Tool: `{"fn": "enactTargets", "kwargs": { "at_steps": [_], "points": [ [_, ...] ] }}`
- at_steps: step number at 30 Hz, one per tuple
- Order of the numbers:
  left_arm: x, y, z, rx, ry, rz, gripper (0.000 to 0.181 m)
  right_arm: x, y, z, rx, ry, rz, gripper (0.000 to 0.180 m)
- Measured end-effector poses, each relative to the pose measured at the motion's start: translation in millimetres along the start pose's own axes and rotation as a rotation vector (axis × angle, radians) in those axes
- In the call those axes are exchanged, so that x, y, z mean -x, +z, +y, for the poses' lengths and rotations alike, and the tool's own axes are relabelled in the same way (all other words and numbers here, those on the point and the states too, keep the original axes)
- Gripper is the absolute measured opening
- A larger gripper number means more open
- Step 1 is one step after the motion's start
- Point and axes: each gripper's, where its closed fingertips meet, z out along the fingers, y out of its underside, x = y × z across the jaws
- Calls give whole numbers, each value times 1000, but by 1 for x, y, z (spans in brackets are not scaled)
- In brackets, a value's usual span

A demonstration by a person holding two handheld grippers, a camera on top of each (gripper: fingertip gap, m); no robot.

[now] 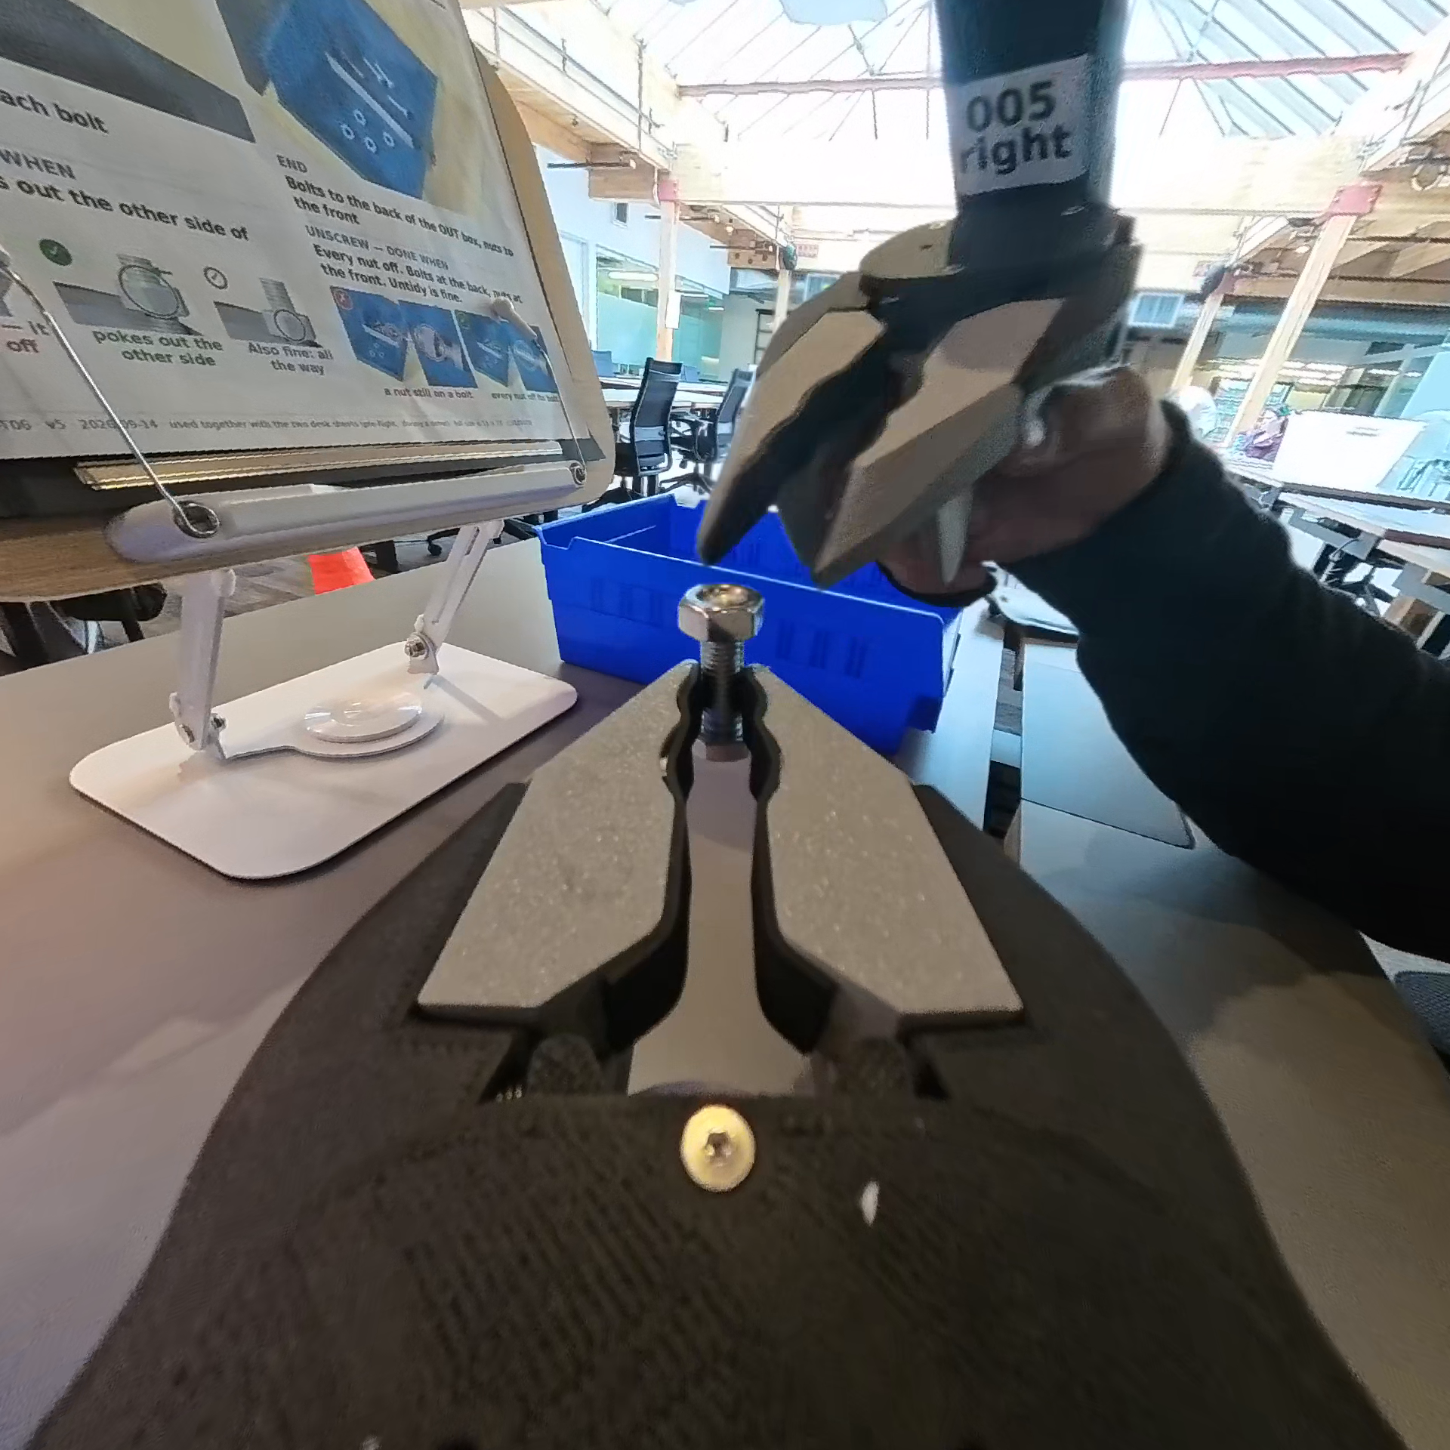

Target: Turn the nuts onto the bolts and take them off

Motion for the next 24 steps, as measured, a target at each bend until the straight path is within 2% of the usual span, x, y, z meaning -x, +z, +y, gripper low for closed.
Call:
{"fn": "enactTargets", "kwargs": {
  "at_steps": [2, 6, 7, 8, 12, 16, 19, 21, 22, 24],
  "points": [
    [1, 0, 1, 1, -3, 0, 7, -9, 4, 4, 13, 35, 38, 29],
    [3, -1, 1, 2, -5, -13, 7, 22, 9, 4, 30, -9, -111, 27],
    [4, -1, 0, -2, -9, -13, 6, 34, 7, 4, 33, -39, -176, 3],
    [4, -1, 0, -3, -15, -9, 6, 45, 4, 0, 12, -53, -227, 2],
    [1, 0, 1, 2, -4, -4, 6, 24, -2, -7, -26, -29, -112, 21],
    [0, 0, 1, 2, -4, 0, 6, -7, 0, 1, -3, 48, 21, 25],
    [1, 0, 2, 6, -5, -2, 7, 7, 10, 6, 23, 38, -51, 28],
    [3, -1, 1, 0, -6, -9, 6, 25, 10, 6, 36, -16, -130, 37],
    [5, -2, -1, -7, -16, -13, 6, 39, 6, 5, 33, -62, -201, 3],
    [5, -2, -1, -10, -17, -13, 6, 55, -3, -7, -24, -67, -274, 2]
  ]
}}
